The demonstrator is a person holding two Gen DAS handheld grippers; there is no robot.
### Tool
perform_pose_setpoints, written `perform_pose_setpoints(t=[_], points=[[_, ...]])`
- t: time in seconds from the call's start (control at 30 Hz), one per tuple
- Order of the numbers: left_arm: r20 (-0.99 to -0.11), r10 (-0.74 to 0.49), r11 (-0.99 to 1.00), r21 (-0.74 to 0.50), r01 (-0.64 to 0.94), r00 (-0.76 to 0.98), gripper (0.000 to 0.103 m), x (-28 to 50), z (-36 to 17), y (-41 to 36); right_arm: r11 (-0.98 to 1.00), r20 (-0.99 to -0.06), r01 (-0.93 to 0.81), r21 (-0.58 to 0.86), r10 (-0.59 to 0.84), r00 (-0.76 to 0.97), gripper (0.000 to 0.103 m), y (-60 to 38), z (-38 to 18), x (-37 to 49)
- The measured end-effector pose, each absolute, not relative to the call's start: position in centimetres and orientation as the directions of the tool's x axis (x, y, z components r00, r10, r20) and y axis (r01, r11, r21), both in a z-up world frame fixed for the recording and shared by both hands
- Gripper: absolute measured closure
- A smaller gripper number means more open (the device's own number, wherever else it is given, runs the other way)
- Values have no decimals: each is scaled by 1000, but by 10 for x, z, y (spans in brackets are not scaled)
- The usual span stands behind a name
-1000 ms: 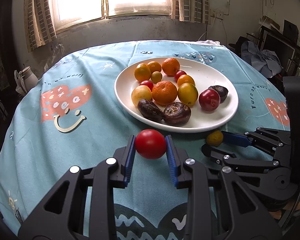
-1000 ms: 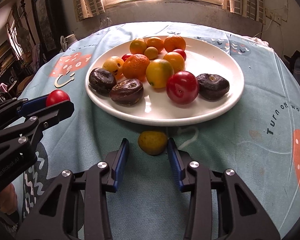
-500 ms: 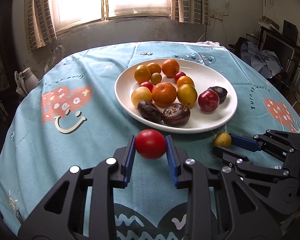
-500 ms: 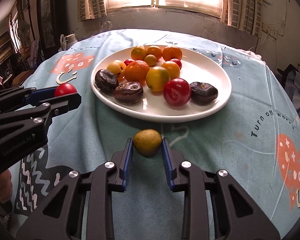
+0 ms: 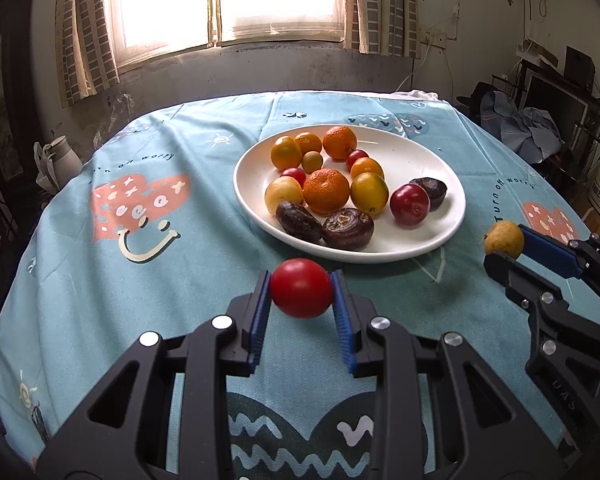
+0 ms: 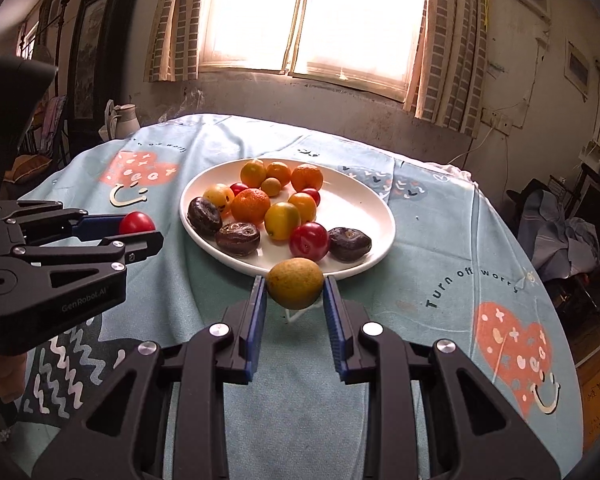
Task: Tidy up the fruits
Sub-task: 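Carry both fruits onto the plate and open both tools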
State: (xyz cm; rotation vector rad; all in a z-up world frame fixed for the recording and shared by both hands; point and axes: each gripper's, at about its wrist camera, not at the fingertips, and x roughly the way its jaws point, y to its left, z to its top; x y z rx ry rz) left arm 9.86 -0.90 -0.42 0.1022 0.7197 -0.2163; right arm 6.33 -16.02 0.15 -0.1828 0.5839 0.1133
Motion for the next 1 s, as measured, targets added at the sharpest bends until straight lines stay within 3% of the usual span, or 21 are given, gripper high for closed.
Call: perform_pose_setpoints(t=[0.3, 0.53, 0.67, 1.0], points=[[-607, -116, 988, 13, 155, 786, 72, 67, 15, 0, 990, -475, -99, -101, 39, 879, 74, -181, 26, 36], [-571, -141, 989, -37, 147, 808, 72, 99, 77, -5, 956, -434, -169, 240, 262, 862, 74, -238, 97, 58], [-556, -146, 988, -47, 144, 818, 72, 131, 95, -19, 946, -404, -170, 277, 275, 872, 74, -249, 123, 88], [-695, -113, 988, -4, 153, 710, 72, 202, 13, -59, 961, -629, -108, 255, 249, 737, 74, -221, 25, 208]])
